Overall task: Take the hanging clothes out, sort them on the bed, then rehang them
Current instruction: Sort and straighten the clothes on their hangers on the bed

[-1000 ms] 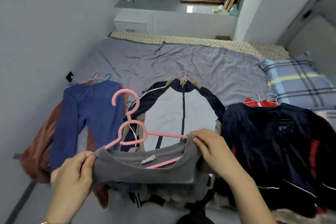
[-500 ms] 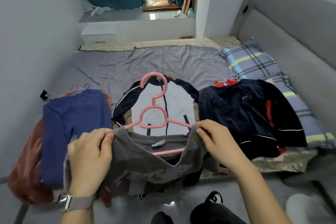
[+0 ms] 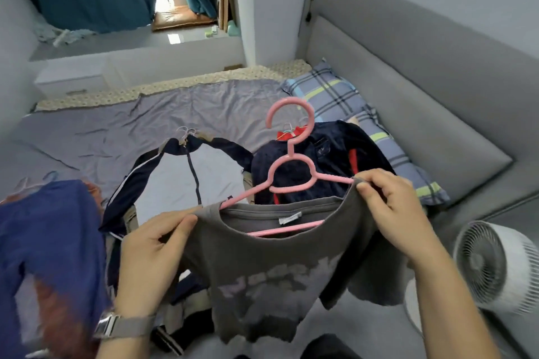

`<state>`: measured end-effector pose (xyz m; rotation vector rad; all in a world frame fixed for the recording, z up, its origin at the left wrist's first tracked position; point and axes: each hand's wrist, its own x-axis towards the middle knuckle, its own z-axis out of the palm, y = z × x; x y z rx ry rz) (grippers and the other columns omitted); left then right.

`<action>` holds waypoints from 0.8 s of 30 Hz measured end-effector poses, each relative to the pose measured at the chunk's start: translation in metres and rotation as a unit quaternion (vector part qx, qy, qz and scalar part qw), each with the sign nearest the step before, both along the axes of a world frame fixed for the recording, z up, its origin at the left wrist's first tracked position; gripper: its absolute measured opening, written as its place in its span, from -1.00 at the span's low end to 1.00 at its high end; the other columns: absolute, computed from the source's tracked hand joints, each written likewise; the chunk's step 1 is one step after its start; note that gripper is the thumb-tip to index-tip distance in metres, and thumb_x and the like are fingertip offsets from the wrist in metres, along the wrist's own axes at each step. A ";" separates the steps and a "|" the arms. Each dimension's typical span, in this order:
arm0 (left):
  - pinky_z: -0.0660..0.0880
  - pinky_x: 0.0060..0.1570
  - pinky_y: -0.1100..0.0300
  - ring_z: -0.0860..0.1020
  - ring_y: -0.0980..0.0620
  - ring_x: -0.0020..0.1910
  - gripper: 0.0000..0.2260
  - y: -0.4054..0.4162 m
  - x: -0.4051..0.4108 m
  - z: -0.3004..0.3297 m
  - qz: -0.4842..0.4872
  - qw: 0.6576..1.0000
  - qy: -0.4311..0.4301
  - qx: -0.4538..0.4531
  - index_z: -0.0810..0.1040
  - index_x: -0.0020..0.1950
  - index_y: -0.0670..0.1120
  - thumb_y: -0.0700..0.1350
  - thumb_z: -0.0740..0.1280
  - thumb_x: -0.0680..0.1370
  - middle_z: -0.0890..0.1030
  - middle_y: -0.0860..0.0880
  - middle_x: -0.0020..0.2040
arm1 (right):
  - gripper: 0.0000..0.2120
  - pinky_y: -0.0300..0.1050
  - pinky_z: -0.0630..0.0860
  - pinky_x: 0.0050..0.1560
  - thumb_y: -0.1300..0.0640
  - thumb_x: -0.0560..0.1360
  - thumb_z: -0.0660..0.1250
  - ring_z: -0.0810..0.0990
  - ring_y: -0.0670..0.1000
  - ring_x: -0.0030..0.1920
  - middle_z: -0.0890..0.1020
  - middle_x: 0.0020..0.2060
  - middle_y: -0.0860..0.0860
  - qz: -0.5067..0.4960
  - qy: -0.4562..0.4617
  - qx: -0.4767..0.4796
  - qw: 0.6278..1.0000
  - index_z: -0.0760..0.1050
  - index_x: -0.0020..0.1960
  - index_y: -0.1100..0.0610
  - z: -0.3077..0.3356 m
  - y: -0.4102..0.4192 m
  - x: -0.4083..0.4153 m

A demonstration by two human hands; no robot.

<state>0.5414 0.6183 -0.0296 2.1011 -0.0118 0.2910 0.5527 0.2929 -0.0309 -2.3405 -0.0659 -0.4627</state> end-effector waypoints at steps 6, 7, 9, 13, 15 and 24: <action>0.40 -0.12 0.53 0.55 0.33 -0.09 -0.66 -0.083 0.038 -0.027 -0.041 0.997 0.060 -0.011 0.60 -0.24 0.33 -0.15 0.32 0.53 0.62 0.37 -0.16 | -0.87 -0.17 0.29 0.02 -0.03 0.48 0.14 0.50 -0.14 -0.12 0.62 -0.19 -0.15 -0.053 0.019 -0.019 0.998 0.46 -0.16 -0.18 -0.006 -0.096 0.001; 0.40 -0.14 0.51 0.55 0.31 -0.10 -0.73 -0.097 0.042 -0.029 -0.064 0.996 0.066 -0.004 0.62 -0.20 0.24 -0.14 0.32 0.53 0.63 0.32 -0.14 | -0.86 -0.14 0.30 0.01 -0.04 0.47 0.13 0.51 -0.14 -0.12 0.62 -0.19 -0.15 -0.056 0.018 -0.023 0.998 0.46 -0.16 -0.17 -0.008 -0.106 0.005; 0.39 -0.18 0.48 0.54 0.27 -0.12 -0.81 -0.123 0.051 -0.033 -0.117 0.990 0.068 0.034 0.61 -0.17 0.15 -0.13 0.31 0.54 0.62 0.27 -0.14 | -0.87 -0.20 0.29 0.05 0.00 0.48 0.15 0.49 -0.15 -0.13 0.62 -0.20 -0.16 -0.059 0.026 -0.033 0.997 0.46 -0.16 -0.16 -0.015 -0.123 0.013; 0.35 -0.26 0.40 0.48 0.17 -0.24 -0.79 -0.157 0.070 -0.043 -0.145 0.982 0.065 0.101 0.46 -0.25 0.11 -0.14 0.28 0.55 0.53 0.20 -0.26 | -0.85 -0.21 0.21 0.00 -0.07 0.48 0.08 0.51 -0.09 -0.12 0.59 -0.20 -0.18 -0.053 0.050 -0.040 0.997 0.42 -0.15 -0.20 -0.029 -0.142 0.040; 0.37 -0.27 0.32 0.47 0.14 -0.25 -0.78 -0.167 0.085 -0.046 -0.126 0.984 0.061 0.109 0.43 -0.25 0.11 -0.13 0.25 0.57 0.52 0.18 -0.26 | -0.84 -0.09 0.25 0.01 -0.09 0.48 0.05 0.52 -0.09 -0.12 0.58 -0.20 -0.19 -0.048 0.051 -0.033 0.997 0.41 -0.14 -0.21 -0.032 -0.149 0.061; 0.40 -0.18 0.10 0.48 0.10 -0.26 -0.78 -0.193 0.219 -0.035 -0.165 0.965 -0.009 0.203 0.46 -0.17 0.13 0.14 0.06 0.53 0.51 0.15 -0.32 | -0.85 0.14 0.39 0.12 0.08 0.50 0.16 0.53 -0.05 -0.09 0.54 -0.18 -0.29 -0.119 0.058 -0.010 0.991 0.46 -0.11 -0.14 -0.041 -0.159 0.149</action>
